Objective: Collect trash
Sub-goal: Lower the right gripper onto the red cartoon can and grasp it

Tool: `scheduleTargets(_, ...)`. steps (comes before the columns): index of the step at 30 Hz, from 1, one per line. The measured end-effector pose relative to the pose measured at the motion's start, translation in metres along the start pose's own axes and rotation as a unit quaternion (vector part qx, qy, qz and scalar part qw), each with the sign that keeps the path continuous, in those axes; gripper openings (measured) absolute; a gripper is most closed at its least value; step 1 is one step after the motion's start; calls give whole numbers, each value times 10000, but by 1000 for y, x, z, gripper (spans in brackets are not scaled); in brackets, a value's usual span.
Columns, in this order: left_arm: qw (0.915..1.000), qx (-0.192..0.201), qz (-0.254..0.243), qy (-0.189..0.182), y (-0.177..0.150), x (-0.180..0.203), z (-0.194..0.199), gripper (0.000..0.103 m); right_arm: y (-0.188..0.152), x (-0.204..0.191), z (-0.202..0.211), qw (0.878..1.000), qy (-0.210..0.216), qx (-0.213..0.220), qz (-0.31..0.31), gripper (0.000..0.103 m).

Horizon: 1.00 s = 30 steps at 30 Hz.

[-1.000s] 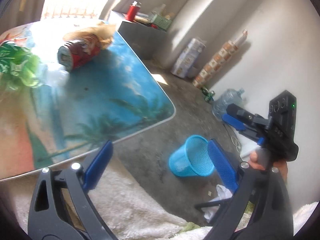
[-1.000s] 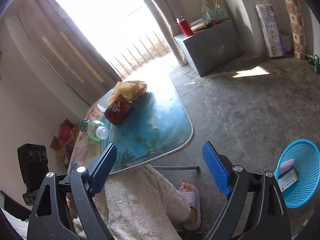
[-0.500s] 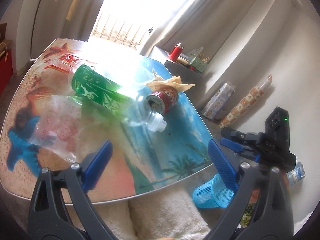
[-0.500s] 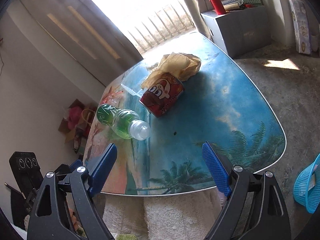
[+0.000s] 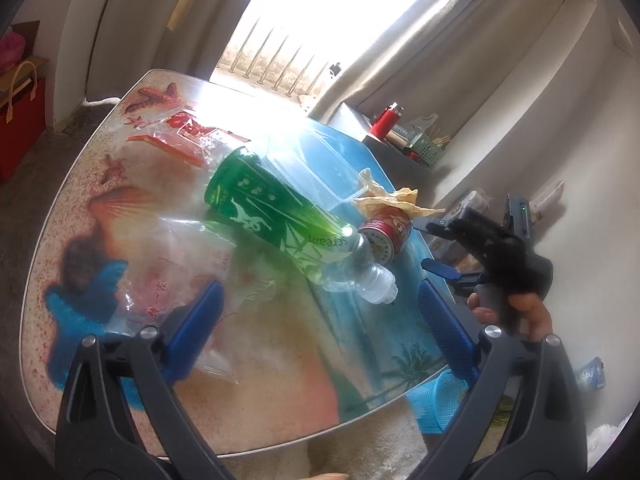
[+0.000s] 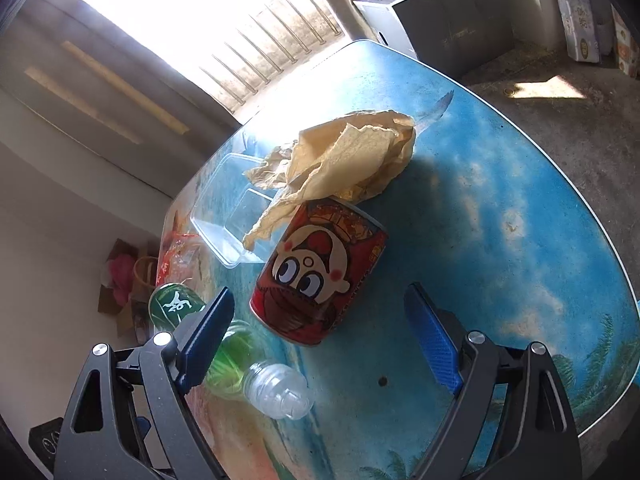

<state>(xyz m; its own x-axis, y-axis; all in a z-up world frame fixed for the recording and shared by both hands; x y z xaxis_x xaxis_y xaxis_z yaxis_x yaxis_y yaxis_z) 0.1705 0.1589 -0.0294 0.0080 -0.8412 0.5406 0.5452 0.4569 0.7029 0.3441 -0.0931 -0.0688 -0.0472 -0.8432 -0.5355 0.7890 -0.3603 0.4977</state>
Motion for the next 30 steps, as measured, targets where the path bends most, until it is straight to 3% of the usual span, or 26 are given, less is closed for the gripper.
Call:
scheduleTargets(10, 9993, -117, 86, 336, 5, -30, 5, 93, 5, 2, -55, 9984, -211, -189, -493, 84)
scheduleTargets(14, 9992, -128, 6, 375, 7, -30, 6, 93, 2, 4, -62, 9983, -140, -74, -568, 77)
scheduleTargets(30, 9989, -406, -87, 209, -2, 1, -25, 93, -9, 48, -21, 9986, 167, -128, -479, 73)
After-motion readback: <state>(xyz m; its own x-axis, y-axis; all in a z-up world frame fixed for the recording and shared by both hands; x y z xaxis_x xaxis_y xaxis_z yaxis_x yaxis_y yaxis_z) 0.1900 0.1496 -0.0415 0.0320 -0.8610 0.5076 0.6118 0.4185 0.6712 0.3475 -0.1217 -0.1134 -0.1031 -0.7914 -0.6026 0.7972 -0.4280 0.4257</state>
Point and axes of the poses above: each gripper's, at about its wrist camera, not at the fingertips, and z roughly against the way its jaws point, x to its right, y to its top, the point moved 5 cm from there along -z, roughly the way its jaws point, and after that the axes turned 9 degrees about x, right-handed, at the moved point
